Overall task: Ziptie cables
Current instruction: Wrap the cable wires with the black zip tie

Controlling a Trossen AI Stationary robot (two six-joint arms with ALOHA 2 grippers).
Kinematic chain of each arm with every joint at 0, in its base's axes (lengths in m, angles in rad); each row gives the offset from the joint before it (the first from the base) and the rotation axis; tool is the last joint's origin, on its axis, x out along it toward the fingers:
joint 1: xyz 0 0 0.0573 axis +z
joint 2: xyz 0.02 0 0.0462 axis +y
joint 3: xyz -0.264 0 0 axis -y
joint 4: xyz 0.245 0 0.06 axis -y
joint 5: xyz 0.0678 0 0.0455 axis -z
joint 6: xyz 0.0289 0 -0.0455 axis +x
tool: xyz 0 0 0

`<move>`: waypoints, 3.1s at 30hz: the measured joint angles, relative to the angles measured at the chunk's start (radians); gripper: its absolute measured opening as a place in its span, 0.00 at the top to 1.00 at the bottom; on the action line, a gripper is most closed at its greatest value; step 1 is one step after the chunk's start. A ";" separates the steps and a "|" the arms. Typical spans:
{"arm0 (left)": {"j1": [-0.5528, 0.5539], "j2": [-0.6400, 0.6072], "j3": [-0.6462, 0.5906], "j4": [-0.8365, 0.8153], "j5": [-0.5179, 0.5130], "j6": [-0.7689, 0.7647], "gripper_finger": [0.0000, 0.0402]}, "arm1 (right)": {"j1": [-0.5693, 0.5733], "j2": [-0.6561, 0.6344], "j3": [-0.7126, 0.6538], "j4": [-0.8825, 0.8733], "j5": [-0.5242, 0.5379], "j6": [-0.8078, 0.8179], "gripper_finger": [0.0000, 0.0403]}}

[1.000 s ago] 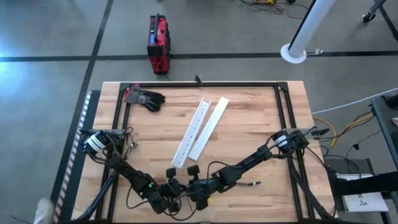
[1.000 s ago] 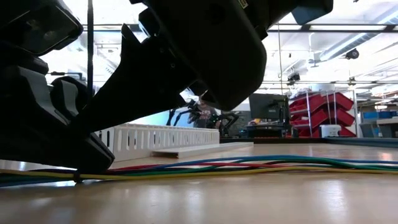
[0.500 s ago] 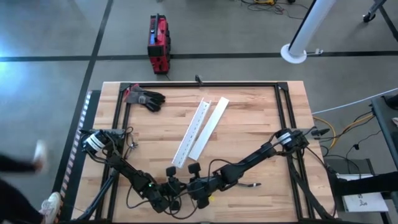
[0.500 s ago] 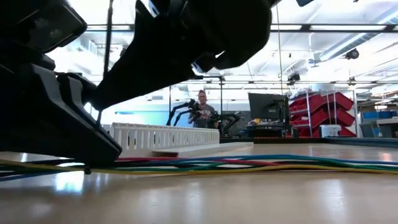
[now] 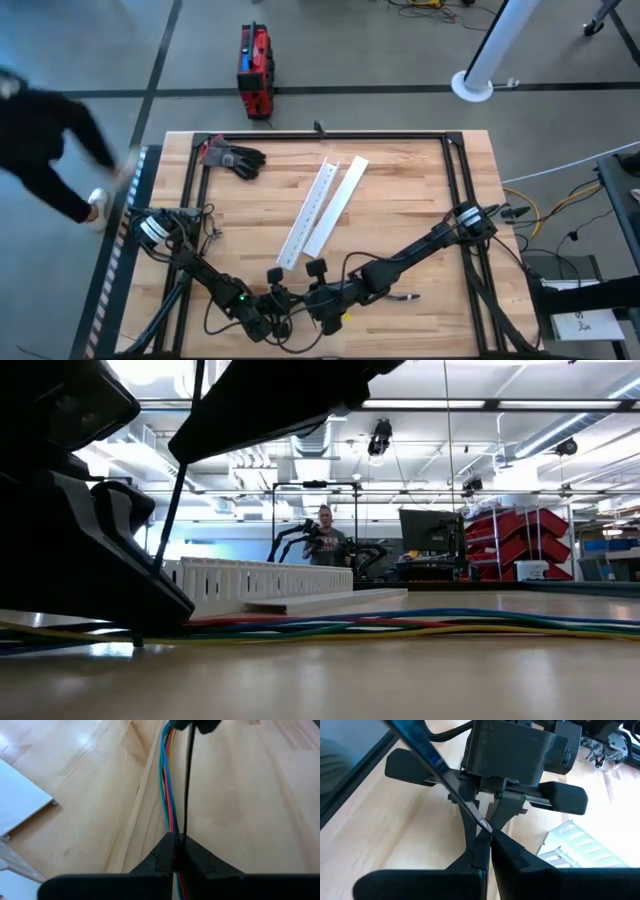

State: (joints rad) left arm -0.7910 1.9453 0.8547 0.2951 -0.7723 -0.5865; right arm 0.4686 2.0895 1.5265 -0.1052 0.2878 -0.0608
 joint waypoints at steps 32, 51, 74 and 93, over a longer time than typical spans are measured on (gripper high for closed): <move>-0.002 -0.064 0.000 -0.030 0.090 0.002 0.85 | -0.011 0.078 0.002 0.084 -0.001 0.053 0.83; -0.004 -0.218 0.000 -0.195 0.019 0.040 1.00 | 0.011 -0.099 0.056 -0.369 -0.011 0.115 0.63; -0.007 -0.312 0.000 -0.200 -0.004 0.131 1.00 | 0.185 -0.142 -0.109 -0.867 -0.225 0.653 0.63; -0.004 -0.308 0.000 -0.205 -0.008 0.134 1.00 | 0.251 -0.148 -0.313 -0.901 -0.307 0.688 0.90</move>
State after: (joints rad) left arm -0.7948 1.6375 0.8547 0.0901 -0.7806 -0.4527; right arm 0.7200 1.9418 1.2135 -1.0066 -0.0194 0.6277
